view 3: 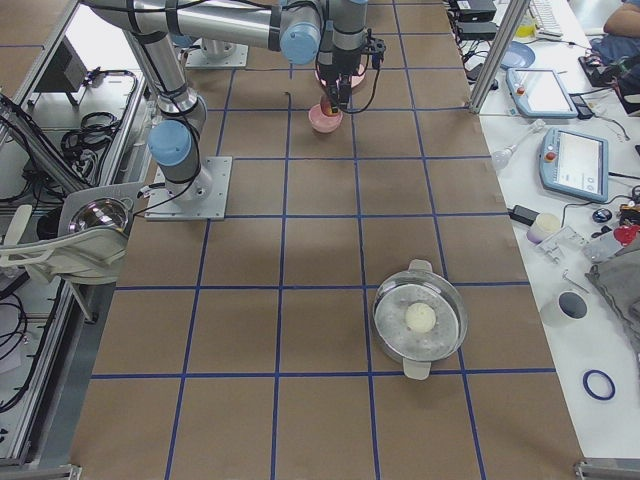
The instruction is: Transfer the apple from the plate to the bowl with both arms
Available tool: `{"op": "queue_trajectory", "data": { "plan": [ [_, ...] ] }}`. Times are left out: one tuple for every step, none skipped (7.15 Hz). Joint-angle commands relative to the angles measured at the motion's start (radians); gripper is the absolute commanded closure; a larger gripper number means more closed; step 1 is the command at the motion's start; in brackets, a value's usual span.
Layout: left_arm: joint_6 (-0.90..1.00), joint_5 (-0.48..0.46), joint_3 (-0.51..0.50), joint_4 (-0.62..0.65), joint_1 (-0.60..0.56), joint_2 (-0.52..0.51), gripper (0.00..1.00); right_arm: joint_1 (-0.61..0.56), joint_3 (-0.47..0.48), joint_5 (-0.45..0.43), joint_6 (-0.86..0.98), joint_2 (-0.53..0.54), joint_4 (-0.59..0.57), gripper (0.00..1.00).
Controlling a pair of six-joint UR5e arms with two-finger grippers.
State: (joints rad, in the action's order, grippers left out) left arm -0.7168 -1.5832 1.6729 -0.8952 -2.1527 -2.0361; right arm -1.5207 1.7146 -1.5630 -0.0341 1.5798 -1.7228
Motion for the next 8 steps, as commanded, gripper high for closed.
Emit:
{"op": "queue_trajectory", "data": {
  "plan": [
    [-0.013, 0.000, 0.002, 0.009, -0.012, -0.007, 0.51, -0.001, 0.000, 0.011, 0.000, 0.018, 0.000, 0.00],
    [-0.016, 0.000, 0.002, 0.013, -0.012, -0.009, 0.50, -0.001, 0.000, 0.012, 0.000, 0.019, 0.000, 0.00],
    [-0.021, 0.000, 0.007, 0.015, -0.018, -0.012, 0.49, -0.001, -0.001, 0.012, 0.000, 0.029, 0.000, 0.00],
    [-0.021, 0.002, 0.007, 0.013, -0.018, -0.012, 0.41, -0.001, -0.001, 0.012, 0.000, 0.040, 0.000, 0.00],
    [-0.013, 0.000, 0.007, 0.015, -0.018, -0.016, 0.23, -0.004, -0.001, 0.011, 0.000, 0.042, 0.000, 0.00],
    [-0.003, -0.001, 0.008, 0.015, -0.018, -0.022, 0.21, -0.006, -0.001, 0.011, 0.000, 0.052, 0.000, 0.00],
    [-0.004, 0.000, 0.011, 0.015, -0.018, -0.023, 0.19, -0.007, 0.000, 0.011, 0.000, 0.057, 0.000, 0.00],
    [-0.003, -0.001, 0.022, 0.010, -0.018, -0.021, 0.10, -0.021, 0.000, 0.012, 0.000, 0.058, 0.000, 0.00]
  ]
}}
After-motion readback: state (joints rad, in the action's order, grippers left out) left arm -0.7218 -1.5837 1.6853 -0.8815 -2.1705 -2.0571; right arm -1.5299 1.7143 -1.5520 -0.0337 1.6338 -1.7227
